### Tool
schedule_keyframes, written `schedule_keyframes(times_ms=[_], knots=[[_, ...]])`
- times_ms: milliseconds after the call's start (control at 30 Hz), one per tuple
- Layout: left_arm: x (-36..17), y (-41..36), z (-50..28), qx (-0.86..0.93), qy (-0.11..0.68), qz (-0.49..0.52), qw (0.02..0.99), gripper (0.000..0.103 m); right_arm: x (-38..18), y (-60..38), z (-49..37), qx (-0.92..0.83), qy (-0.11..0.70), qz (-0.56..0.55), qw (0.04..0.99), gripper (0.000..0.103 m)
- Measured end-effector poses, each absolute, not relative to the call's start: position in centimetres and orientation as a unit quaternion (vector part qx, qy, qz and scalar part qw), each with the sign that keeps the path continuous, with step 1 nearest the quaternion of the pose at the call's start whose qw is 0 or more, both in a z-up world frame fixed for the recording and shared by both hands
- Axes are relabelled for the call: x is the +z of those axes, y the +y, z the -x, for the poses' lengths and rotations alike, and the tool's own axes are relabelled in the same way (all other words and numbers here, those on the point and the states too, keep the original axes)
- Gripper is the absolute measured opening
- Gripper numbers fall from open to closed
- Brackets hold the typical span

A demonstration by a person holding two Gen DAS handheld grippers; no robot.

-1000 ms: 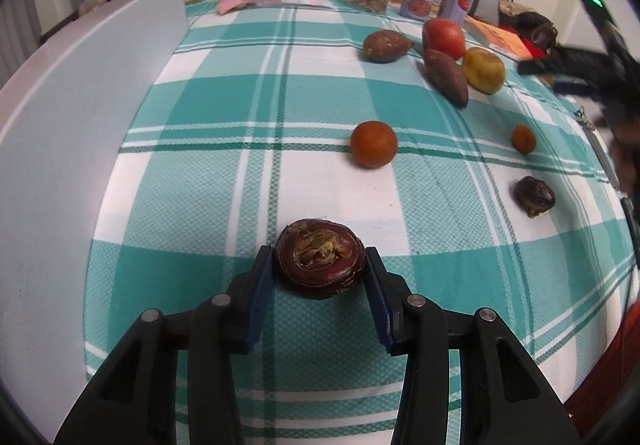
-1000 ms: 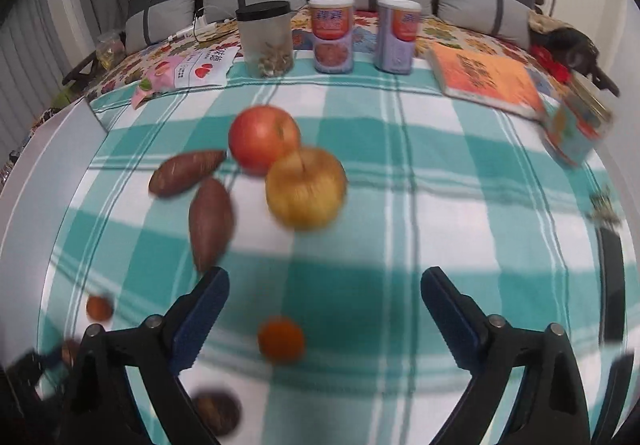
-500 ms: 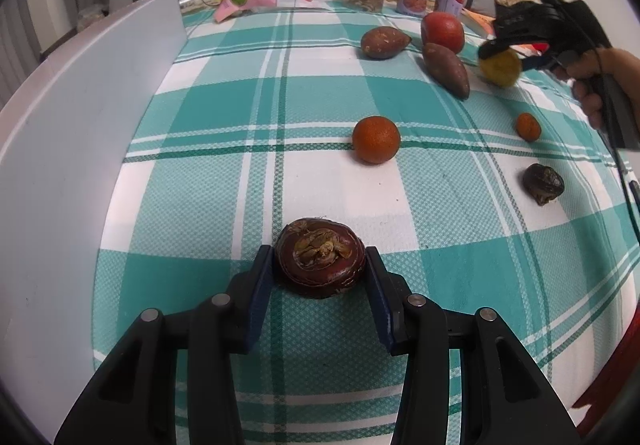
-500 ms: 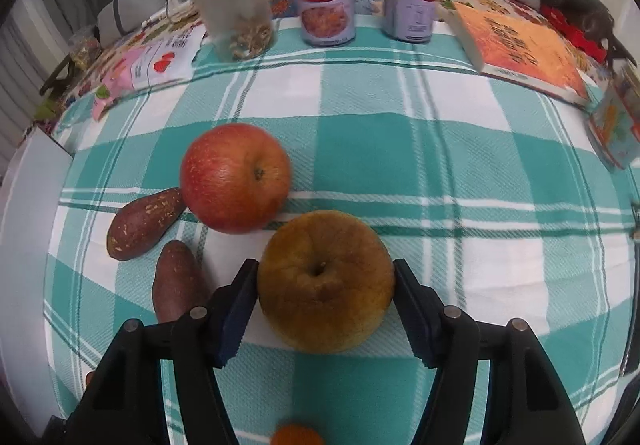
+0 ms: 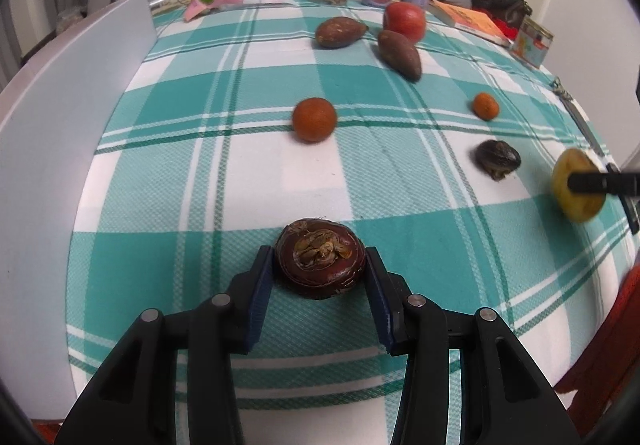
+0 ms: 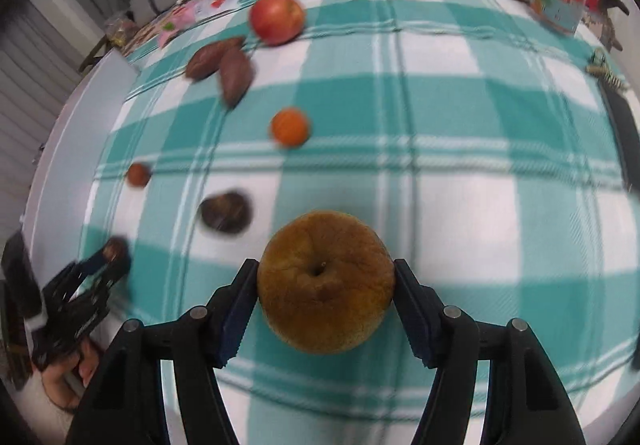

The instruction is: Organize fruits

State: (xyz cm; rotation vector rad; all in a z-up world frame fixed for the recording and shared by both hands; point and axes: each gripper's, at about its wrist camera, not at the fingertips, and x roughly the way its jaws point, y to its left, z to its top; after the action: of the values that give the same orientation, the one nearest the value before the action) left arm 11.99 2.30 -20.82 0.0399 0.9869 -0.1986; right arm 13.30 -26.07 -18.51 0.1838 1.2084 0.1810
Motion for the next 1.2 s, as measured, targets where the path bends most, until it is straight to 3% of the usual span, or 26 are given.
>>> schedule_keyframes(times_ms=[100,167,233,600,767,1200], knots=[[-20.9,2.2,-11.4,-0.092,0.468,-0.025,0.878,0.048,-19.5,-23.4,-10.9,0.08,0.55,-0.065,0.829,0.066],[-21.0,2.4,-11.2,-0.093,0.472,-0.024,0.876,0.069,-19.5,-22.3,-9.8,0.067,0.522,-0.051,0.849,0.069],[-21.0,2.6,-10.9,-0.091,0.48,-0.026,0.872,0.081,-19.5,-21.9,-9.2,0.06,0.51,-0.052,0.856,0.085],[-21.5,3.1,-9.4,-0.085,0.498,-0.045,0.862,0.089,-21.7,-20.1,-4.9,0.022,0.501,0.01,0.865,0.091],[-21.7,3.2,-9.1,-0.07,0.492,-0.042,0.867,0.095,-22.3,-19.8,-4.5,0.011,0.479,0.013,0.878,0.103],[-21.9,3.6,-8.9,-0.065,0.484,-0.045,0.872,0.099,-22.7,-19.9,-3.3,0.003,0.435,0.009,0.9,0.103]])
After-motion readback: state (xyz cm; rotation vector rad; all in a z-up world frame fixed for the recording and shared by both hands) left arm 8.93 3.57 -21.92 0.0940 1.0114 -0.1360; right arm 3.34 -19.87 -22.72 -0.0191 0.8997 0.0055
